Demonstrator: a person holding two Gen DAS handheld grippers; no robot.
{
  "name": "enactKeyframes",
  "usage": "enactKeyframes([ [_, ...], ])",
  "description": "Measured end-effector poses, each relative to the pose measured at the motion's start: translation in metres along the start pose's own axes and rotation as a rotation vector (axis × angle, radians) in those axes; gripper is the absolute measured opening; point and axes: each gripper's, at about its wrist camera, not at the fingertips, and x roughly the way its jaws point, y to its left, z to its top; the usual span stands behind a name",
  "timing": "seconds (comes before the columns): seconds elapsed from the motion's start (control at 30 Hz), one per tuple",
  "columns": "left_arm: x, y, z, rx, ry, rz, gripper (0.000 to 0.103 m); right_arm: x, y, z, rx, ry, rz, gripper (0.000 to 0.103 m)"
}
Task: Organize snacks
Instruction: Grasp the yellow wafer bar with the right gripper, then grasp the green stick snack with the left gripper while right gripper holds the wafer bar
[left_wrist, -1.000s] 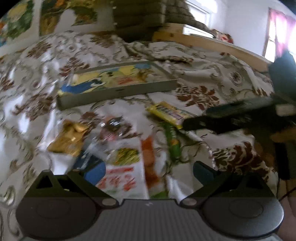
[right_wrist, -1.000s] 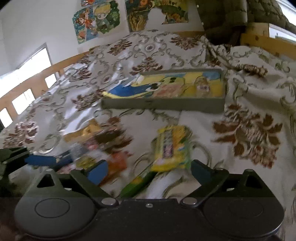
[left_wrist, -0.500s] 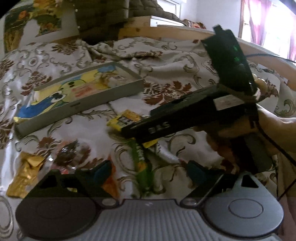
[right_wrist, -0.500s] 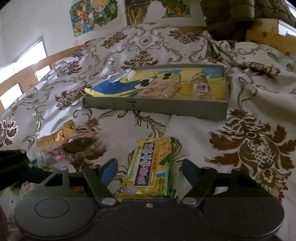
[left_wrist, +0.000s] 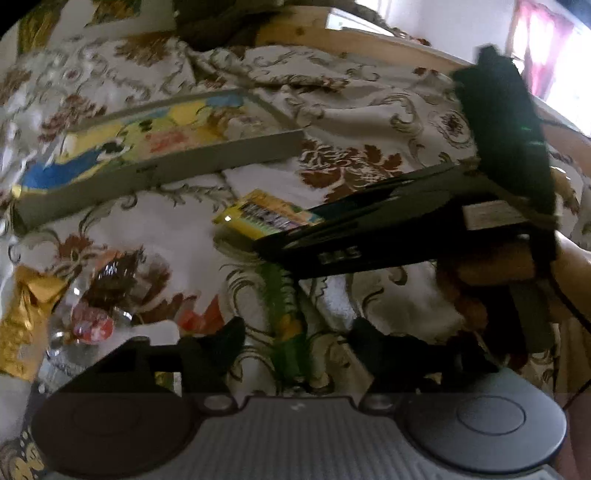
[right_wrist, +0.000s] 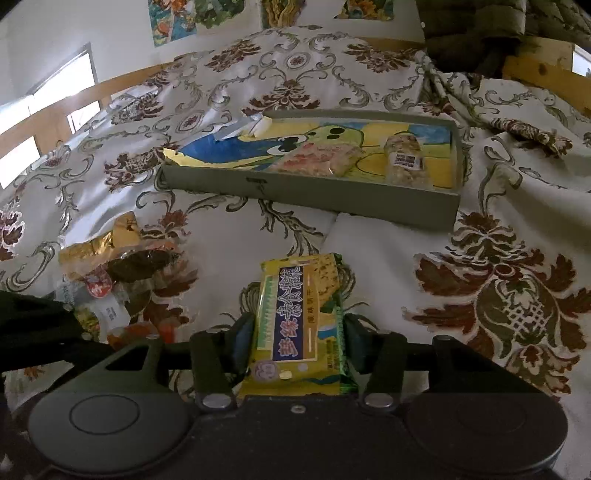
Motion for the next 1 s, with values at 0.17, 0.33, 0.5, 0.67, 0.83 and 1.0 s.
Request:
enactKeyframes([
  [0.17,-0.003,0.013,0.001,-0.090,0.006,-0.036,0.062,-0.005,-0.013,0.001,0.036,0.003,0.002,0.052],
  [0.33,-0.007,0.031,0.001,-0.218,-0.001,-0.083,0.060,-0.006,-0.027,0.000,0.084,0.020,0.011,0.053],
  [0.5,-0.006,0.030,0.003,-0.206,0.005,-0.051,0.055,-0.006,-0.026,0.000,0.077,0.020,0.009,0.053],
  [0.67,-0.001,0.037,0.004,-0.277,0.009,-0.062,0.052,-0.006,-0.026,-0.001,0.077,0.020,0.010,0.053],
  [0.83,0.002,0.054,0.008,-0.414,-0.005,-0.079,0.047,-0.006,-0.025,-0.001,0.074,0.025,0.012,0.053],
  [1.0,0.010,0.041,0.015,-0.333,0.025,0.018,0.043,-0.014,-0.020,-0.003,0.009,0.049,-0.040,0.052],
])
